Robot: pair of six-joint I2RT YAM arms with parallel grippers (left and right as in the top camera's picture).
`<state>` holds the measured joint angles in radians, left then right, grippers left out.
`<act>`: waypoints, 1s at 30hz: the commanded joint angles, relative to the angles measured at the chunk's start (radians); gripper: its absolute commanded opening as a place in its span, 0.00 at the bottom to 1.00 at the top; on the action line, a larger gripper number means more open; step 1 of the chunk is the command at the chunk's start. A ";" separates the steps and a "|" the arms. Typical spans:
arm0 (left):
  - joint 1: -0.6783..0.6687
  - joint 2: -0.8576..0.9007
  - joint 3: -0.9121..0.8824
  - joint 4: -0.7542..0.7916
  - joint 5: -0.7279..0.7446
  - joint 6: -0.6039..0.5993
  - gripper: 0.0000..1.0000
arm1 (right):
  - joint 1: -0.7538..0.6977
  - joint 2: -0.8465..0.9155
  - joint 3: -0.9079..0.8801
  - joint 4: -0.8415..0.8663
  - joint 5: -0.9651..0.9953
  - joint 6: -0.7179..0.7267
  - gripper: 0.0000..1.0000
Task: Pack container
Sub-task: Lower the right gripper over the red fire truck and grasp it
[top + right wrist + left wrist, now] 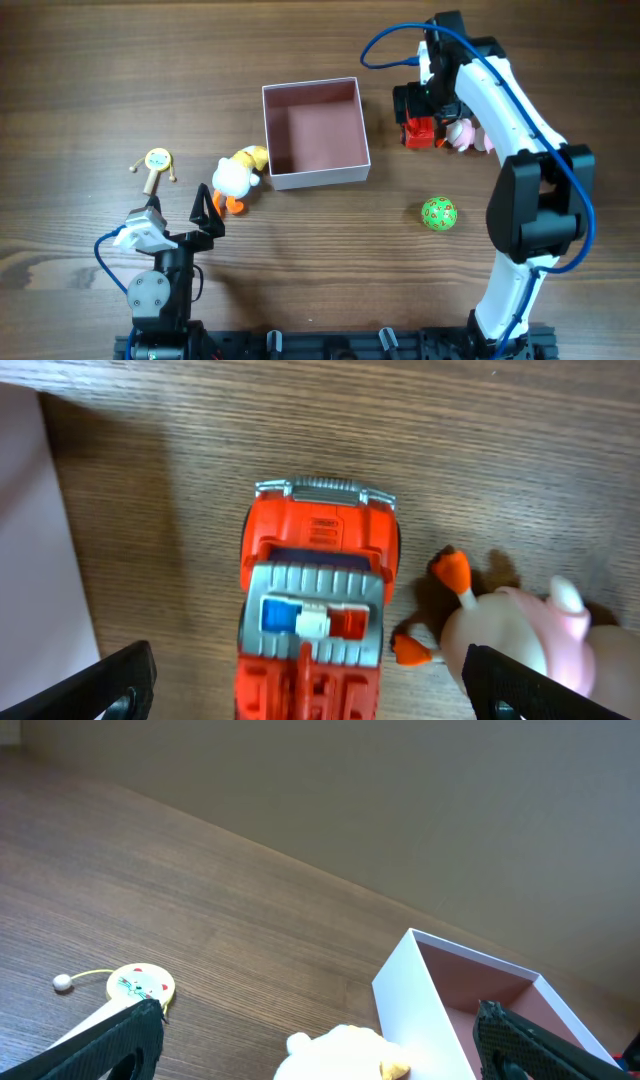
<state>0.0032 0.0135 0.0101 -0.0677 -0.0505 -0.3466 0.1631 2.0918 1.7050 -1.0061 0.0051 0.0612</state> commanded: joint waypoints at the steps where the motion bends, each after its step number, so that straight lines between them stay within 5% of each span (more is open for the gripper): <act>1: 0.007 -0.011 -0.005 0.000 0.009 0.001 1.00 | 0.009 0.029 0.021 0.005 0.021 -0.010 0.99; 25: 0.007 -0.011 -0.005 -0.001 0.009 0.001 1.00 | 0.009 0.078 0.021 -0.004 0.025 -0.035 0.99; 30: 0.007 -0.011 -0.005 -0.001 0.009 0.001 1.00 | 0.009 0.078 0.021 -0.008 0.024 -0.031 0.91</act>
<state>0.0032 0.0135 0.0101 -0.0677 -0.0505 -0.3466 0.1631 2.1452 1.7050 -1.0088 0.0059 0.0360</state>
